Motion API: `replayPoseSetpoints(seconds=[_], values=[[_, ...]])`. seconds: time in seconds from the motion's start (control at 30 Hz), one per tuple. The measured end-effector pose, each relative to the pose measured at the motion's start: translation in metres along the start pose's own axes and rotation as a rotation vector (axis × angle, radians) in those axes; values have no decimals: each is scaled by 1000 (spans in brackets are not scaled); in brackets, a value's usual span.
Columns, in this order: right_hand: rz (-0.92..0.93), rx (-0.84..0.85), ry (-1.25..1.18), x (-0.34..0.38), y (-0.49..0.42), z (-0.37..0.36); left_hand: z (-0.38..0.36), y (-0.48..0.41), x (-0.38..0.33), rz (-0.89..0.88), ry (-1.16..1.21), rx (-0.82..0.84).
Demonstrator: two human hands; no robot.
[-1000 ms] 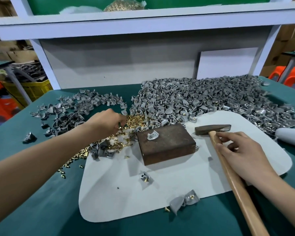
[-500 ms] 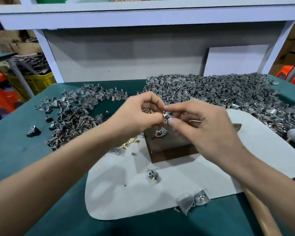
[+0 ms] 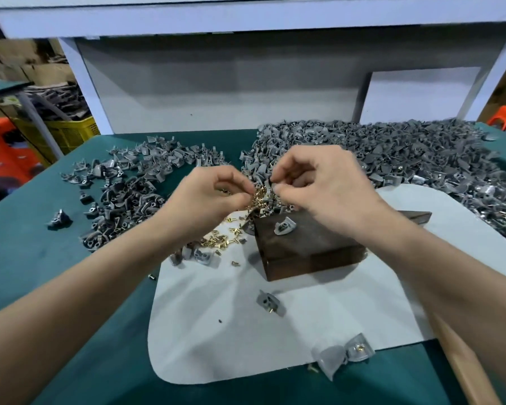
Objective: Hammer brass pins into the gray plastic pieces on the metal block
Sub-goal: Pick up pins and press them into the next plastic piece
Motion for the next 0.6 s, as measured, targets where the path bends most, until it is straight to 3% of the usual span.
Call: replayPoseSetpoints(seconds=[0.07, 0.2, 0.3, 0.6], values=[[-117, 32, -265, -7, 3, 3, 4, 7, -3, -104, -259, -35], [-287, 53, -770, -12, 13, -3, -12, 24, -19, -390, -25, -59], [-345, 45, -1008, -10, 18, -3, -21, 22, -26, -455, 71, -143], [-374, 54, -915, -18, 34, 0, -42, 14, -29, -433, 186, -148]])
Point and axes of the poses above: each hand's wrist, its own y-axis away from the middle knuckle, its own z-axis out of the back of the hand, x = y × z, the point moved 2 cm from there along -y, towards the middle knuckle, and after that the axes turned 1 degree about -z, right-handed, at the moved point
